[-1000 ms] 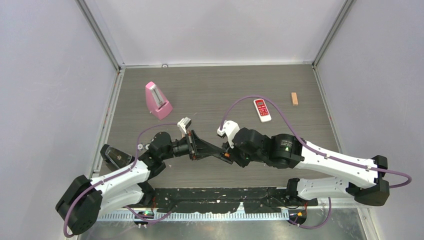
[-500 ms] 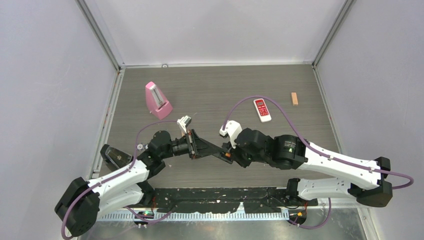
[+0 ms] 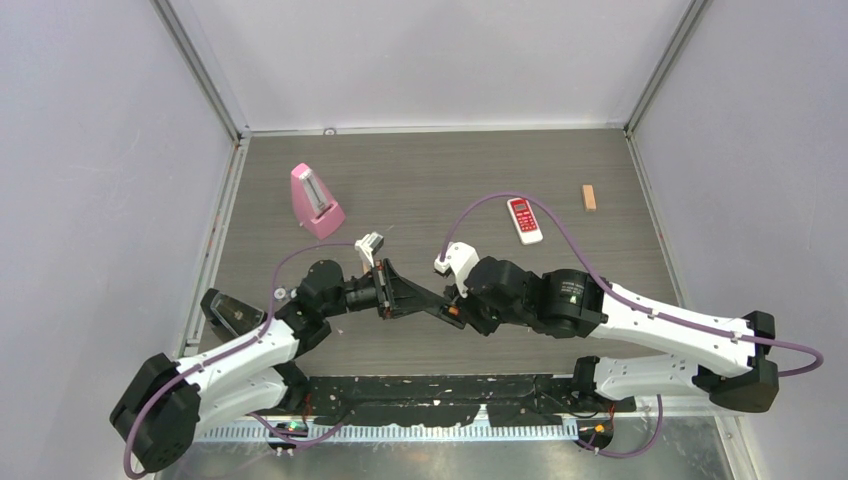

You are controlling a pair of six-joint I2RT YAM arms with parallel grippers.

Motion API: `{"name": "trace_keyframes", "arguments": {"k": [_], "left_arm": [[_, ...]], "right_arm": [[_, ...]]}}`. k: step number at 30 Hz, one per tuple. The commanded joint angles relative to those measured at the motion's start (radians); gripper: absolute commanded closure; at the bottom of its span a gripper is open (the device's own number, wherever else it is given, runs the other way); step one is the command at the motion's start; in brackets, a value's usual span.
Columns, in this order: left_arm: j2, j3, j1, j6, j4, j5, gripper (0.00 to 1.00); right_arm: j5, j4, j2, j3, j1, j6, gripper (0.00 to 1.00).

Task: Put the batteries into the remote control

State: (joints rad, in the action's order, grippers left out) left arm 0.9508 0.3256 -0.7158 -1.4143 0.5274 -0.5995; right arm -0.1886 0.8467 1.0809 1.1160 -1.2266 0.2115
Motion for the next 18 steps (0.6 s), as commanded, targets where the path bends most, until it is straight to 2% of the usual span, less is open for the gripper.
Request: {"name": "trace_keyframes", "arguments": {"k": [1,9,14,18], "left_arm": [[0.002,0.017,-0.013,-0.075,0.094,-0.138,1.0],[0.014,0.01,-0.013,-0.125,0.113,-0.163,1.0],[0.049,-0.013,-0.013,-0.196,0.211,-0.166,1.0],[0.062,-0.02,-0.013,-0.205,0.227,-0.157,1.0]], "right_arm": [[-0.089,-0.045,0.015,-0.001,0.012,-0.025,0.94],[-0.107,-0.091,0.021,-0.011,0.012,-0.042,0.93],[-0.103,-0.107,0.026,-0.016,0.012,-0.048,0.9],[-0.103,-0.097,0.027,-0.015,0.012,-0.045,0.85]]}}
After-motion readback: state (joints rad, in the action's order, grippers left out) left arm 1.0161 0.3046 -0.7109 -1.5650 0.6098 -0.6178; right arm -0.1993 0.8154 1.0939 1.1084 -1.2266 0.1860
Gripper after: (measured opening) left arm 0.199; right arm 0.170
